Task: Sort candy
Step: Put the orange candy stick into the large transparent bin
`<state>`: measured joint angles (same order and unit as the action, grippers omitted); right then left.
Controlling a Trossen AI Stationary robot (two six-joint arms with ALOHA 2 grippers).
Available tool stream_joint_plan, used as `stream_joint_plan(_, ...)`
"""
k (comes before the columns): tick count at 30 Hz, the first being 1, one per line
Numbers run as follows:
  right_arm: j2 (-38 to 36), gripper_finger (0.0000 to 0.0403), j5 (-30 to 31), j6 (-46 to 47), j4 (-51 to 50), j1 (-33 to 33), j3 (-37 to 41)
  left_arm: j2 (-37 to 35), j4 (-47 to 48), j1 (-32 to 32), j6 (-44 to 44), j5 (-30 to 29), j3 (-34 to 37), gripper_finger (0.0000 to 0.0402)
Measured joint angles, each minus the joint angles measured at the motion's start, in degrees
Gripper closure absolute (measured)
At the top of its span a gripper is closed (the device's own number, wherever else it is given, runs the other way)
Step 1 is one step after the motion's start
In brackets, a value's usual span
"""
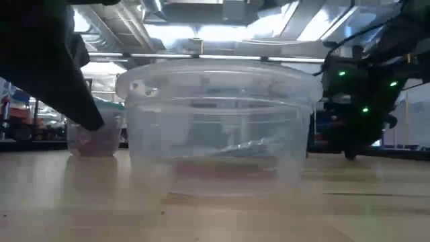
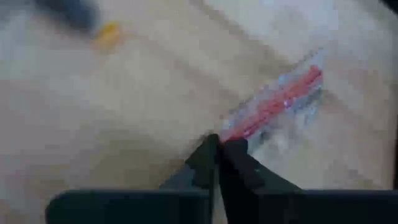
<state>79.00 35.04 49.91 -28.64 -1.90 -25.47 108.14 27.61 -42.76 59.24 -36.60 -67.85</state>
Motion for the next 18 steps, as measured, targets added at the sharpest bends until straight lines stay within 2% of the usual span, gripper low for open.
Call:
stream_joint_plan(7,-7.5,0.0402,9.7,2.2,-2.1,17.2,-5.8,0.0,0.2,0.2,0.0,0.0,0.0,0.0402)
stream_joint_plan(11,-9.0,0.0403,12.5,-1.9,1.0,26.4,-8.7,0.0,0.1,0.2,-0.4,0.0,0.0,0.0402)
stream_joint_plan(14,-9.0,0.0403,11.1,-10.4,12.5,32.0,-9.7,0.0,0.1,0.2,-0.9,0.0,0.0,0.0402)
stream_joint_plan(18,-6.3,0.0403,3.8,-22.5,31.3,36.6,-9.4,0.0,-0.1,0.2,-1.2,0.0,0.0,0.0402)
